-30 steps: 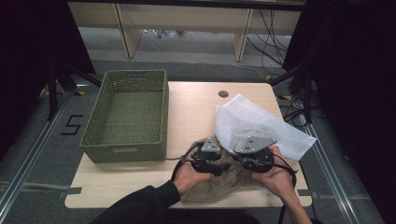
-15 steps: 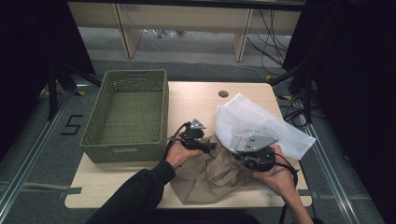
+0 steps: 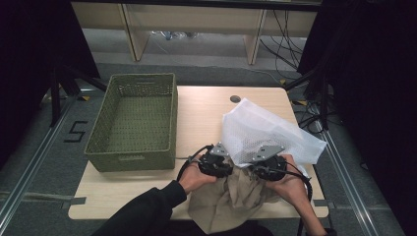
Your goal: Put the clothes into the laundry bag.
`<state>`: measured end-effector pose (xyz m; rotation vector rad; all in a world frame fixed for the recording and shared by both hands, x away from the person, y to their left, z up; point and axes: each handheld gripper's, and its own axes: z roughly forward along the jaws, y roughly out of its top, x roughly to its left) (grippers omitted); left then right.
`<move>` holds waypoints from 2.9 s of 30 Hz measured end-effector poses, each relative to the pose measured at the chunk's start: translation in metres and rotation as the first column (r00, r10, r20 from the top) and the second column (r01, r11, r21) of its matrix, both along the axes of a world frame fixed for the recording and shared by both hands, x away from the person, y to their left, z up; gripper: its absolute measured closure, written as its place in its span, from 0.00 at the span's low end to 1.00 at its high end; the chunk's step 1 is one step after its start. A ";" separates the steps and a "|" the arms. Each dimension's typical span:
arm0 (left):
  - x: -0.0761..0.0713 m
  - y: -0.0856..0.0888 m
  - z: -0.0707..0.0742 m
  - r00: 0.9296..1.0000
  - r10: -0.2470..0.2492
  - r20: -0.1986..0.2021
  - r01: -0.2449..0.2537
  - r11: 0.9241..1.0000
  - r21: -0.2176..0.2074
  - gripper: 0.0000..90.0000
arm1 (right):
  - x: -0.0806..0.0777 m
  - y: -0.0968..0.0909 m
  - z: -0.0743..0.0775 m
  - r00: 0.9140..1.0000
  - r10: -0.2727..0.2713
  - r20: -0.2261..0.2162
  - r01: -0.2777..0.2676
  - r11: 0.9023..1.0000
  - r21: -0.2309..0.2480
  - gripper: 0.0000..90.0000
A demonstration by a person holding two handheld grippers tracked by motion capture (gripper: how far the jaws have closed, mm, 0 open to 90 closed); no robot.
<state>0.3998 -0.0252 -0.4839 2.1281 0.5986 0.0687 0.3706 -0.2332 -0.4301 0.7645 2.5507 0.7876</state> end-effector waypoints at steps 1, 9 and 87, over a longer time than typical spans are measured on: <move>-0.003 -0.001 0.000 1.000 -0.008 0.017 0.008 1.000 0.011 0.92 | 0.002 -0.001 -0.001 1.000 0.017 0.006 -0.017 1.000 -0.013 1.00; -0.011 -0.009 -0.009 1.000 0.018 0.002 -0.018 1.000 -0.022 0.84 | 0.011 -0.002 -0.007 1.000 -0.002 0.013 0.002 1.000 -0.029 1.00; -0.010 0.111 0.011 0.977 0.210 -0.019 -0.208 0.976 0.068 0.57 | 0.036 0.014 0.026 0.995 0.028 0.095 -0.028 1.000 -0.004 1.00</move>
